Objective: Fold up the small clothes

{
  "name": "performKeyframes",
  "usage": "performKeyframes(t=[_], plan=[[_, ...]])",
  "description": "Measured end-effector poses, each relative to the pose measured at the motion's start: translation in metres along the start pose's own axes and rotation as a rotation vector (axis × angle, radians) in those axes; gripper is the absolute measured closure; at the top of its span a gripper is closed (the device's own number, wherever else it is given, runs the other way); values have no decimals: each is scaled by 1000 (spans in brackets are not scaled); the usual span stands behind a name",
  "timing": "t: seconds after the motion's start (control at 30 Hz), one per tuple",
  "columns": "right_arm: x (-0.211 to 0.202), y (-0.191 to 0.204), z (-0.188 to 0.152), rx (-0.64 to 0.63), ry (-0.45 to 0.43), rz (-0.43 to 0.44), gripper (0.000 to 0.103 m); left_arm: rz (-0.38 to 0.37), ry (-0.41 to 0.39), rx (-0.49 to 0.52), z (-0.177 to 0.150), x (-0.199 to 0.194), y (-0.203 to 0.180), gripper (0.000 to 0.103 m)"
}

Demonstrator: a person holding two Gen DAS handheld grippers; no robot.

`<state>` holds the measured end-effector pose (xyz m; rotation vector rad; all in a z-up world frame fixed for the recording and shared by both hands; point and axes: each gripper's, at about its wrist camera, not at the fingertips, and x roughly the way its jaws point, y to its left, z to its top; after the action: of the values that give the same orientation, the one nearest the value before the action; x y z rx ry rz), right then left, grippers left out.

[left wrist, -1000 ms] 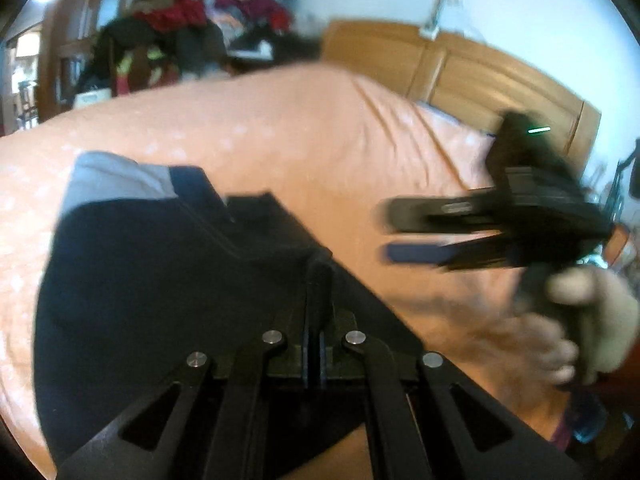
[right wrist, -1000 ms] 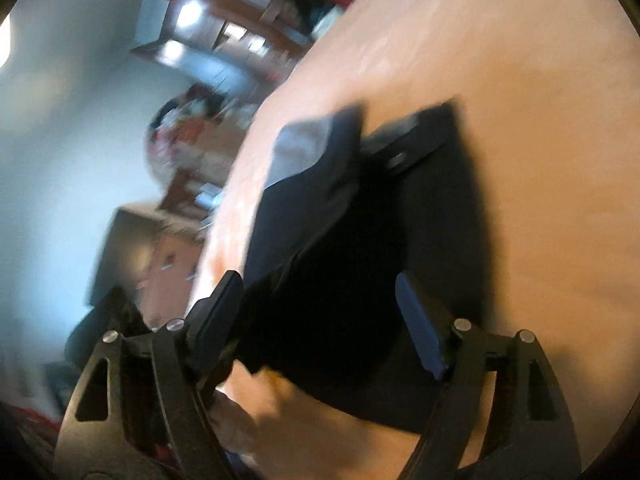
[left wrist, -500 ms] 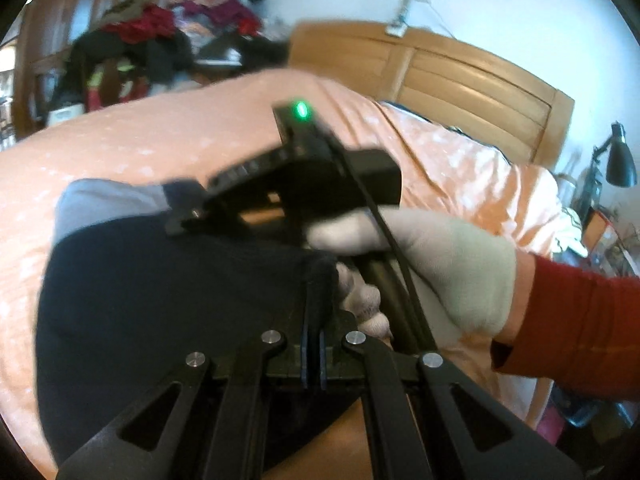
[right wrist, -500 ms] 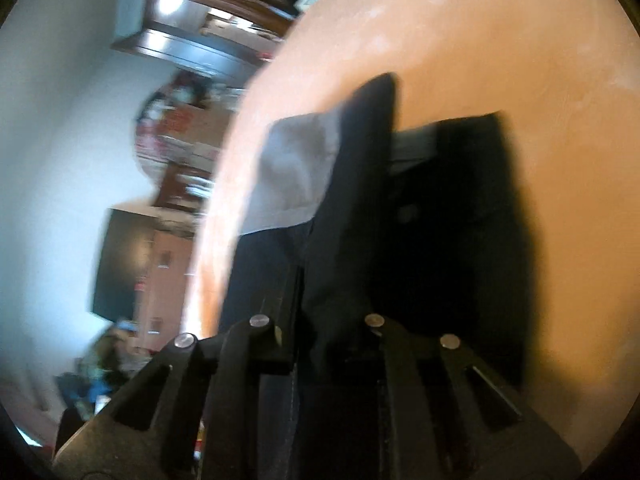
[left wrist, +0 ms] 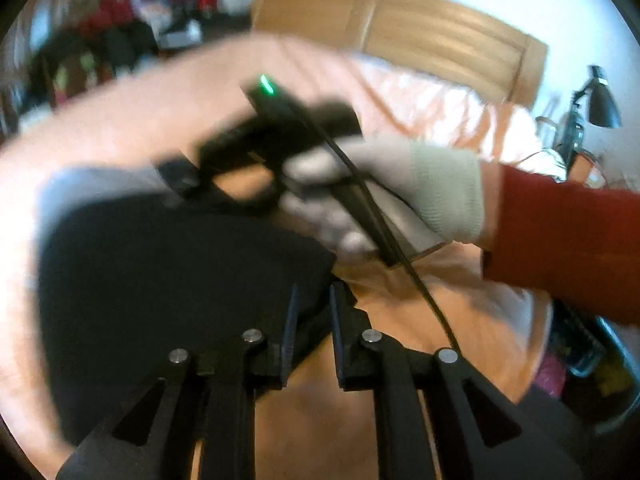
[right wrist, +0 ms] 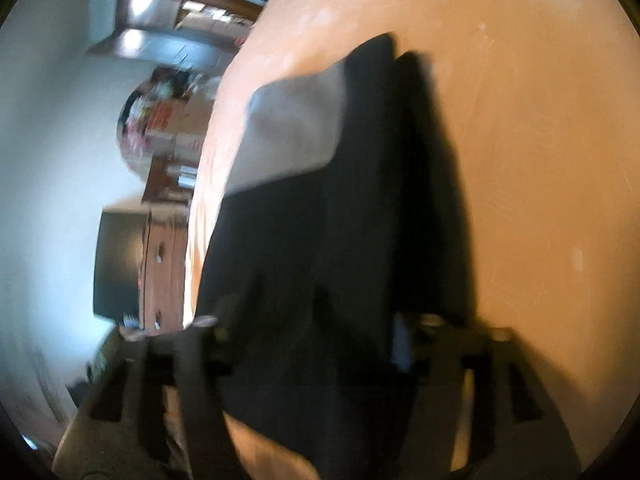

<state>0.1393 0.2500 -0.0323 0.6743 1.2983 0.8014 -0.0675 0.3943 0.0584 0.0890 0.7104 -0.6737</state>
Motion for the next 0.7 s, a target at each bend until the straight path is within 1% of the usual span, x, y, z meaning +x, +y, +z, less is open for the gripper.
performKeyframes(t=[0.03,0.07,0.13,0.2,0.27,0.3,0.33,0.37,0.4,0.43,0.47,0.5,0.53,0.57,0.6,0.67,0.7], plan=[[-4,6,-17,-30,10,-11,35,48,-36,-6,-11,-25,4,86],[-5,9,-24,-48,21,-23,34,89,-49,-30,-20,-44,12,86],[-6,10,-44,-69,43,-40,34,165,-50,-103,-38,-67,29,86],[-10,8,-59,-71,37,-48,34,222,-39,-172,-54,-80,49,86],[-7,6,-69,-63,40,-41,36,267,8,-200,-65,-77,66,86],[-4,5,-72,-70,43,-51,41,281,14,-207,-68,-74,72,86],[0,3,-74,-67,38,-62,46,272,32,-224,-69,-66,77,86],[2,3,-73,-62,28,-62,65,266,41,-230,-68,-61,79,86],[1,1,-73,-56,19,-63,86,261,44,-219,-66,-51,79,86],[0,-1,-73,-43,6,-61,93,253,47,-210,-62,-45,77,79],[-2,0,-78,-40,-1,-55,95,255,65,-205,-59,-34,77,65],[-2,4,-80,-48,-5,-55,98,274,69,-200,-58,-28,77,60],[-1,7,-82,-62,-6,-63,100,293,75,-191,-56,-23,82,52],[-1,8,-83,-79,-9,-84,101,354,108,-167,-57,-13,87,51],[-3,7,-83,-91,-16,-113,102,435,169,-144,-60,-2,94,54],[-7,-3,-80,-85,-23,-133,102,419,208,-166,-68,-1,105,63],[-9,-12,-81,-66,-19,-127,103,422,248,-148,-78,-2,109,62]])
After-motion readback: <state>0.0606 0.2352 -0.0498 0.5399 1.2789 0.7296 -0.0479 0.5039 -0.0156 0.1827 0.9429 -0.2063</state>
